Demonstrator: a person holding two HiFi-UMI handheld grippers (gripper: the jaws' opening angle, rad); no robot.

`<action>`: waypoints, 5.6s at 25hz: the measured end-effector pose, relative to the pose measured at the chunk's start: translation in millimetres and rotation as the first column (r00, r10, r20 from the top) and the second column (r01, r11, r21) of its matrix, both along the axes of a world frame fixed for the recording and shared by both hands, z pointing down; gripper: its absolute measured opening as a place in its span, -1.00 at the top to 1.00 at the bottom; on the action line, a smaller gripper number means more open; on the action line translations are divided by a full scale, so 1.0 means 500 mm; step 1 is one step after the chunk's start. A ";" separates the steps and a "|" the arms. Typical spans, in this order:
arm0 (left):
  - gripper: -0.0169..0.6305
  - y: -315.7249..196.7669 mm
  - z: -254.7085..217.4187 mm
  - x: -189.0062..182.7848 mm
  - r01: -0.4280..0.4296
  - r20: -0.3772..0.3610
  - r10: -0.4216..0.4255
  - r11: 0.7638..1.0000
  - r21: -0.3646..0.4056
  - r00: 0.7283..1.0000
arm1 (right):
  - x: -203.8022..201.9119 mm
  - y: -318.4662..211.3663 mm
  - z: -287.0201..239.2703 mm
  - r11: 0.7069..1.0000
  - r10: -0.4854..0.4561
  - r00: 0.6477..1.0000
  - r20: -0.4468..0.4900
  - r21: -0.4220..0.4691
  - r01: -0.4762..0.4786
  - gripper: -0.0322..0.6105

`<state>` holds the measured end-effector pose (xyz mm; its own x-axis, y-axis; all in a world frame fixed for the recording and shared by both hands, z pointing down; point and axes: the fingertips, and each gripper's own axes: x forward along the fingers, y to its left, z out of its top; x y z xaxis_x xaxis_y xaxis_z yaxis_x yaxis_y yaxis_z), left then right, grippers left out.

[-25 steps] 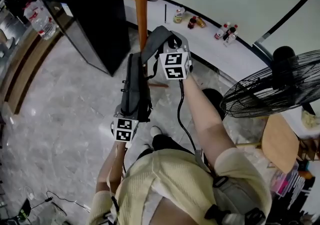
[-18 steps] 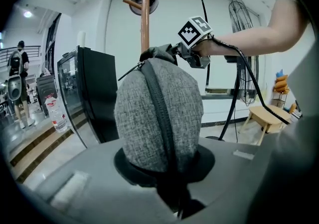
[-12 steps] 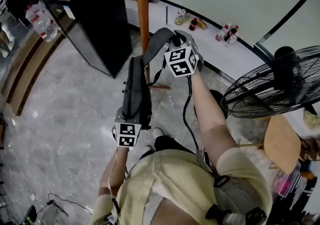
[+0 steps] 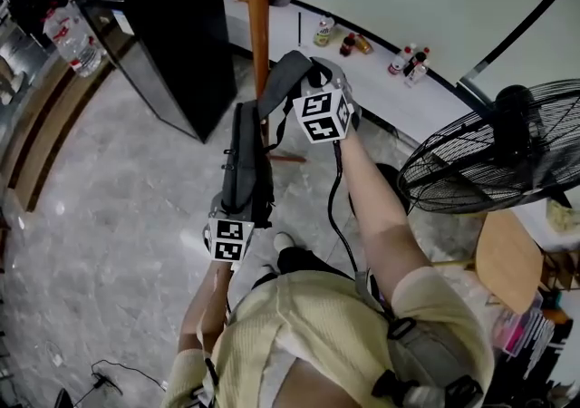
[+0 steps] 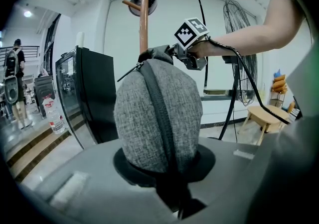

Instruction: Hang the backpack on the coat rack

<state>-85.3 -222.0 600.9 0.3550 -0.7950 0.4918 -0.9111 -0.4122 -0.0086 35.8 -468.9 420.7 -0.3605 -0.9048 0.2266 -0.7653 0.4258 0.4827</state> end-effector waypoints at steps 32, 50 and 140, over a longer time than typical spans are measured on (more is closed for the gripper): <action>0.54 0.000 0.099 -0.019 -0.015 0.026 0.018 0.992 -0.122 1.000 | 0.026 0.020 0.040 0.996 0.087 0.995 0.054 0.019 -0.088 0.55; 0.41 0.001 0.107 -0.042 0.011 0.054 -0.004 0.989 -0.144 0.999 | 0.038 0.032 0.030 0.992 0.126 0.989 0.071 0.022 -0.128 0.49; 0.60 0.030 -0.435 -0.109 0.088 -0.337 0.019 0.950 0.299 0.941 | 0.035 0.392 -0.098 0.997 0.072 0.959 0.276 -0.004 -0.074 0.89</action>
<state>-139.9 -206.8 383.3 0.4247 -0.9016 0.0821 -0.8966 -0.4063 0.1765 53.1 -272.9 371.6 -0.3409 -0.9322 0.1218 -0.8979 0.3613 0.2514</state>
